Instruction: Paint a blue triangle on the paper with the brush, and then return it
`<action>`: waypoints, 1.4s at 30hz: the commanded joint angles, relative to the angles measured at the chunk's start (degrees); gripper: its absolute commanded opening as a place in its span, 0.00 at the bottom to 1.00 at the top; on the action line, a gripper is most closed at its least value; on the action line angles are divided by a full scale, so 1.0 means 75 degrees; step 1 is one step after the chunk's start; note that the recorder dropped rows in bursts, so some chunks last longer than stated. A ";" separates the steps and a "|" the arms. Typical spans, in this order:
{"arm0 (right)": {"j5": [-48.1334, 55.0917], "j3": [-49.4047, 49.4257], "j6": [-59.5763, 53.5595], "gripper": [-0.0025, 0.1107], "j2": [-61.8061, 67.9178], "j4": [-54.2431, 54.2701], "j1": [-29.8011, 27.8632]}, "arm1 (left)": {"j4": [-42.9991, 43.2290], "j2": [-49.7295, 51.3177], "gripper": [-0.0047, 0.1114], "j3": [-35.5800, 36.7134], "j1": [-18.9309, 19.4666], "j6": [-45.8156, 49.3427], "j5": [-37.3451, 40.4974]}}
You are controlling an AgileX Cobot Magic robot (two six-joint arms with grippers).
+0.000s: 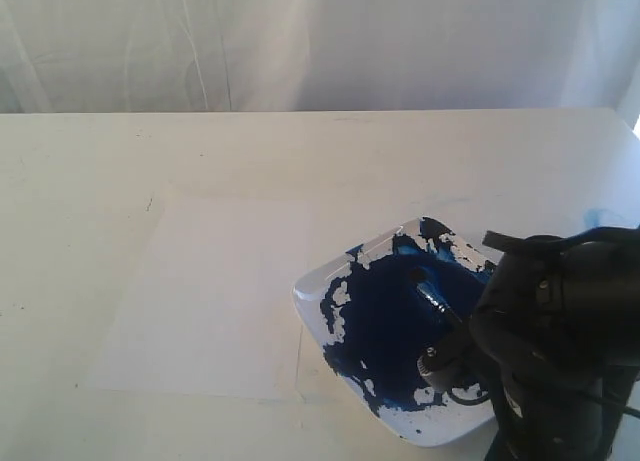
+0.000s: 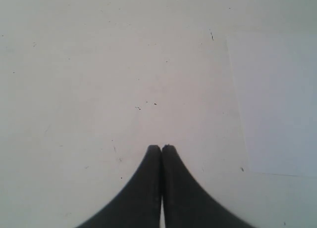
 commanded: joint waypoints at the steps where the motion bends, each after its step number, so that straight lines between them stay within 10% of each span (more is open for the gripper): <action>1: 0.0059 0.0044 0.0033 0.02 0.0120 -0.0289 -0.0334 | -0.0015 -0.0028 0.04 0.0038 -0.0020 -0.0034 0.0011; 33: -0.0117 -0.0175 0.1530 0.02 -0.0515 -0.1652 -0.1928 | -0.0015 -0.0028 0.04 0.0038 -0.0020 -0.0034 0.0011; 42: -0.2460 -0.0208 0.6921 0.02 -0.2700 -0.1587 -0.1928 | -0.0015 -0.0028 0.04 0.0038 -0.0043 -0.0034 0.0011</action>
